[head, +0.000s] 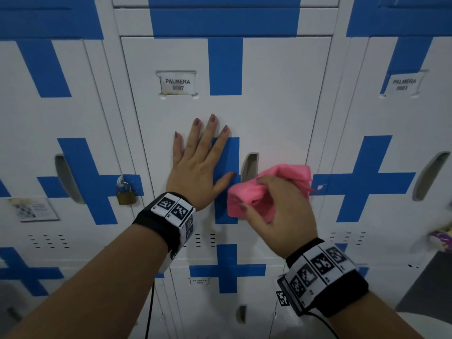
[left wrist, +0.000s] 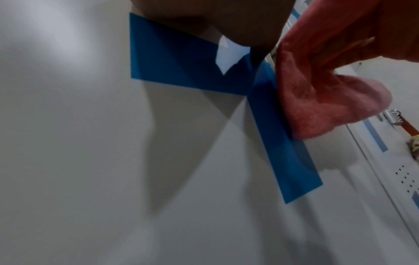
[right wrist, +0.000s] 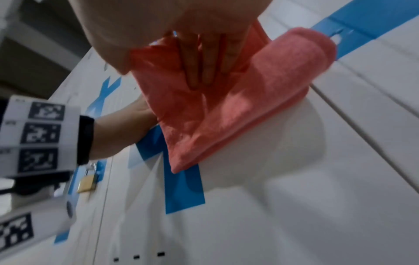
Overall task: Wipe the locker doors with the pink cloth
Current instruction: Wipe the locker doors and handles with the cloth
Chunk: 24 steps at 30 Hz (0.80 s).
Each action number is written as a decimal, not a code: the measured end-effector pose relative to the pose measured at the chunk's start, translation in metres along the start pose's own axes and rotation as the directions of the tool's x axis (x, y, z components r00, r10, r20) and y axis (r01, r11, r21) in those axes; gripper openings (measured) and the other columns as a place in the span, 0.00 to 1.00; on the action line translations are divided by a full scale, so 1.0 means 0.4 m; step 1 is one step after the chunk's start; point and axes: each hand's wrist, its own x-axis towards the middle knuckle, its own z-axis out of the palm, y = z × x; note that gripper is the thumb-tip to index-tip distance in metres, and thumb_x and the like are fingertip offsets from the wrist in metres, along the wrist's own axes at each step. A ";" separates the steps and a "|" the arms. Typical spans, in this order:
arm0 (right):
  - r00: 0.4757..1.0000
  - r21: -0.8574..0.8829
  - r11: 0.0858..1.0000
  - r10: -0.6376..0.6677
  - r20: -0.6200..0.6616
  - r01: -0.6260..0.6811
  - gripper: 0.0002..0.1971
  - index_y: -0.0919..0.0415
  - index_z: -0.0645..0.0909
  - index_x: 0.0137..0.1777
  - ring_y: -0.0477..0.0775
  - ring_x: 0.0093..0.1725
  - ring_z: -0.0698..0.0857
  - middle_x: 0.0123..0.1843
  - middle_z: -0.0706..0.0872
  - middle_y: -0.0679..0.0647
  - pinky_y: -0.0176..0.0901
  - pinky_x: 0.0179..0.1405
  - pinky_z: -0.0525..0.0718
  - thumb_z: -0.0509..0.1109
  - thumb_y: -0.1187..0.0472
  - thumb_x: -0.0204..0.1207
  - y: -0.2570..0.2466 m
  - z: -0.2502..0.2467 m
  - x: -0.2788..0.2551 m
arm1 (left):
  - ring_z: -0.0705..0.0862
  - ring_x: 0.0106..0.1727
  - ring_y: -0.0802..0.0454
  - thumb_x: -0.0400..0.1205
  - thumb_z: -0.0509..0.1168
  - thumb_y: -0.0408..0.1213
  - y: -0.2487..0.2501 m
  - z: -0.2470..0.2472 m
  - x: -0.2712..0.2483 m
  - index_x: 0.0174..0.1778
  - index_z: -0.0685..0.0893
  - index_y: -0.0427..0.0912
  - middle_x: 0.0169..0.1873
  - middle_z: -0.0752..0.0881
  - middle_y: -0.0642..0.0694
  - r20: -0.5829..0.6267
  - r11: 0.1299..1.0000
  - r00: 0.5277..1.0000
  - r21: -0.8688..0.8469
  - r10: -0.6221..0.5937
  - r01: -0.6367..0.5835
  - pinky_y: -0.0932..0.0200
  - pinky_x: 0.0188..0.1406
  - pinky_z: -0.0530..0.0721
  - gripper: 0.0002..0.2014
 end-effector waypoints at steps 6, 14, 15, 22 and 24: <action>0.996 -0.056 0.998 0.036 0.082 -0.032 0.32 0.56 0.66 0.75 0.50 0.57 0.81 0.60 0.83 0.51 0.50 0.59 0.80 0.68 0.48 0.71 -0.024 0.064 0.011 | 0.33 0.82 0.47 0.79 0.51 0.65 -0.003 0.003 0.001 0.83 0.44 0.49 0.81 0.38 0.50 -0.003 1.000 1.000 -0.022 0.009 -0.009 0.35 0.78 0.37 0.41; 0.978 0.209 0.961 0.155 0.141 -0.183 0.50 0.47 0.34 0.82 0.37 0.72 0.67 0.83 0.58 0.49 0.38 0.69 0.71 0.70 0.46 0.73 -0.076 0.113 0.016 | 0.34 0.82 0.48 0.79 0.54 0.59 -0.001 -0.002 0.000 0.83 0.44 0.51 0.81 0.37 0.51 -0.011 0.999 1.000 -0.048 0.013 -0.014 0.38 0.77 0.33 0.40; 0.976 0.250 0.948 0.167 0.136 -0.197 0.51 0.46 0.33 0.82 0.31 0.70 0.64 0.84 0.54 0.47 0.30 0.66 0.68 0.70 0.48 0.74 -0.076 0.120 0.019 | 0.34 0.82 0.48 0.79 0.54 0.60 -0.001 -0.001 0.000 0.83 0.44 0.51 0.82 0.38 0.50 -0.012 0.999 1.000 -0.051 0.013 -0.013 0.38 0.77 0.32 0.40; 0.975 0.124 0.973 0.176 0.136 -0.193 0.46 0.37 0.32 0.79 0.47 0.37 0.85 0.69 0.79 0.57 0.38 0.31 0.83 0.66 0.50 0.77 -0.049 0.129 0.012 | 0.36 0.82 0.47 0.79 0.57 0.58 0.001 0.001 0.000 0.83 0.45 0.49 0.83 0.43 0.46 -0.015 0.999 1.000 -0.046 0.019 -0.020 0.35 0.77 0.35 0.40; 0.981 0.000 0.990 0.140 0.132 -0.141 0.43 0.41 0.34 0.81 0.48 0.35 0.83 0.71 0.77 0.58 0.36 0.25 0.81 0.64 0.51 0.78 -0.040 0.131 -0.007 | 0.36 0.82 0.46 0.79 0.56 0.59 0.001 0.002 0.000 0.83 0.45 0.49 0.83 0.42 0.46 -0.010 0.999 1.000 -0.043 0.023 -0.023 0.35 0.77 0.35 0.40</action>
